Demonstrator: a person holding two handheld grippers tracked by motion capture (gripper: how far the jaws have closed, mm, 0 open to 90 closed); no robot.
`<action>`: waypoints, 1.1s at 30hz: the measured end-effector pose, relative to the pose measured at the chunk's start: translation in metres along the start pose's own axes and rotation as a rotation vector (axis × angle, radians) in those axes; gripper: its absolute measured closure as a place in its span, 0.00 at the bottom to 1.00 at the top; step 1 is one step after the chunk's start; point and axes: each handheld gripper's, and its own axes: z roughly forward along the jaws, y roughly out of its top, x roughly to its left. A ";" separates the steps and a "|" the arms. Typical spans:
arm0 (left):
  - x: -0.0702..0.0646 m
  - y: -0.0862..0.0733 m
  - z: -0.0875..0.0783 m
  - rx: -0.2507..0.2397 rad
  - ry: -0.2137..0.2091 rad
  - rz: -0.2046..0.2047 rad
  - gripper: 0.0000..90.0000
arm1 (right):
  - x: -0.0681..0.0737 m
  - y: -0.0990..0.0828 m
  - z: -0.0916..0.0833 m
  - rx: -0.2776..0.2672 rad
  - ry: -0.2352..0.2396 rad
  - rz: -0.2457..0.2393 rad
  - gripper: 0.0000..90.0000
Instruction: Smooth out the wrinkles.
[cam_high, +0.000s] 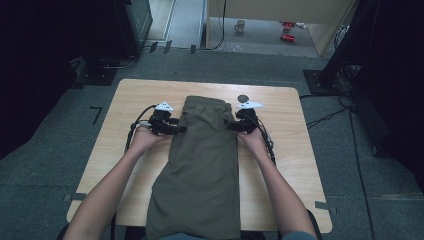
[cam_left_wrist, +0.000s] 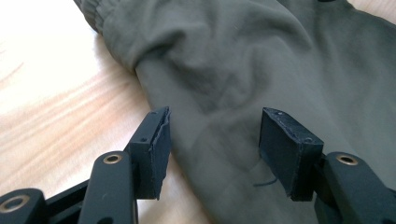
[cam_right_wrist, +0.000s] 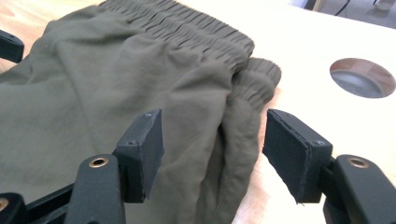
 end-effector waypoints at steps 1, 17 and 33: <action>0.002 0.000 0.001 -0.025 0.013 -0.005 0.51 | -0.001 0.000 0.000 -0.004 -0.004 0.001 0.42; 0.023 0.032 0.022 0.011 0.029 -0.059 0.50 | -0.007 0.023 0.031 0.065 -0.014 0.053 0.36; 0.029 0.025 0.044 0.069 0.029 -0.082 0.45 | -0.009 0.011 0.047 0.133 -0.062 0.002 0.60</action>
